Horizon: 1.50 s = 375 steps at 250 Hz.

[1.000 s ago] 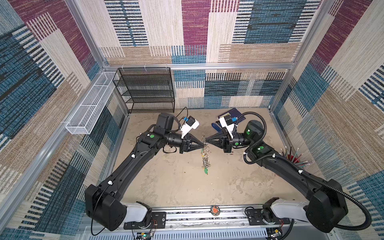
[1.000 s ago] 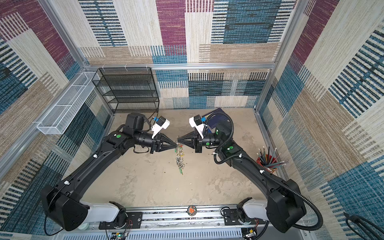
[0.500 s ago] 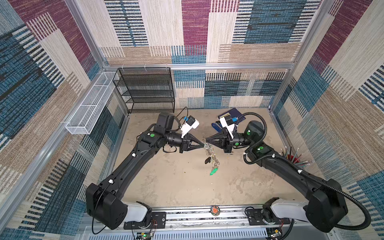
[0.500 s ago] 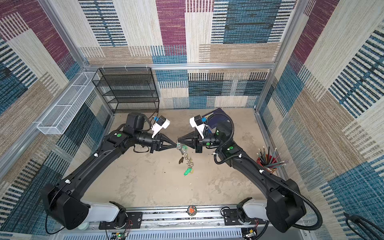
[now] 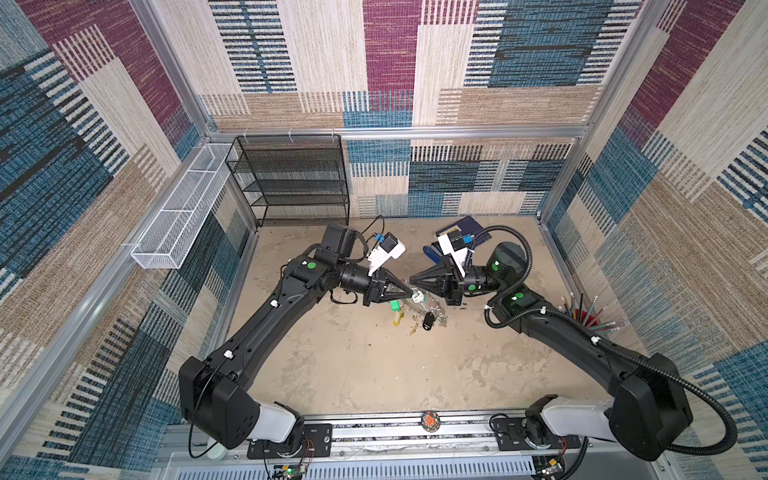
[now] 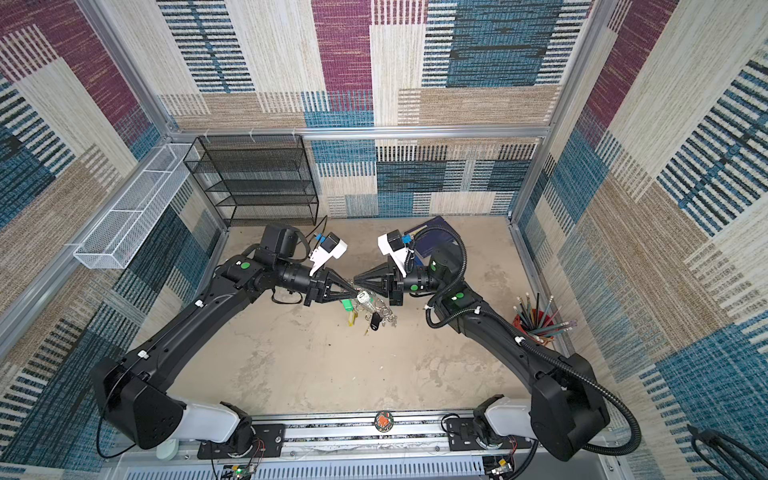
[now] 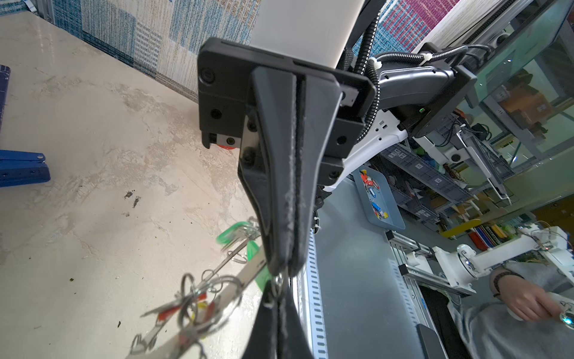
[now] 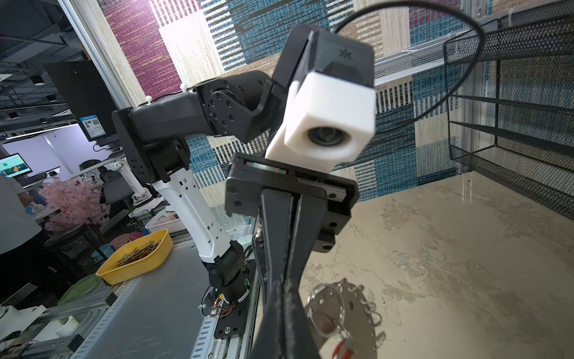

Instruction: Put the keys on the keyring

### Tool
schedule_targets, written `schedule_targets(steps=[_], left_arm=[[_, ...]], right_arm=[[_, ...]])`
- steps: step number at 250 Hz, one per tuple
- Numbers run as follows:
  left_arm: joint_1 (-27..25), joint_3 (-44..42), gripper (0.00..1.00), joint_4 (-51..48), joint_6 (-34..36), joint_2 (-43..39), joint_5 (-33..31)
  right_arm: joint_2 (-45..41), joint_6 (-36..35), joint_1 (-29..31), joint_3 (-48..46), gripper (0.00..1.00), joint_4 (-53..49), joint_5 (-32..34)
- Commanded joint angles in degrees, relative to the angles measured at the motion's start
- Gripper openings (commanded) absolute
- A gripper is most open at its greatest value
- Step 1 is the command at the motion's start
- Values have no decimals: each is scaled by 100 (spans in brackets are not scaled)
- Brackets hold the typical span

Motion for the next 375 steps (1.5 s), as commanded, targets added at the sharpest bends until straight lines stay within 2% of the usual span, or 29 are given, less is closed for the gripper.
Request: schedule_targets(steps=[1,44,99,127,187,246,299,375], left_arm=[[-18,99,2,225,7,49,-183],[-18,187,15,271,-94,135,-320],[-5,175,26,446,-260,125,-530],[17,138,31,475,-333,95,-922],[148,-382,45,843,-555,-411,-851],[296,-1128,49,1694,-1039,-993,-390],[291,-1482,50,2832,-1670,-999,37],[226,-1453,42,3007,-1847,-810,192]], right_arm=[[3,126,39,-2,0,380,-146],[-41,139,47,-70,0,404,-124],[-92,123,48,-127,0,397,-109],[-93,126,47,-142,0,403,-90],[-34,175,48,-147,0,504,-67],[-50,225,47,-134,0,553,-49],[-72,230,47,-136,0,550,-23],[-97,214,47,-138,0,515,12]])
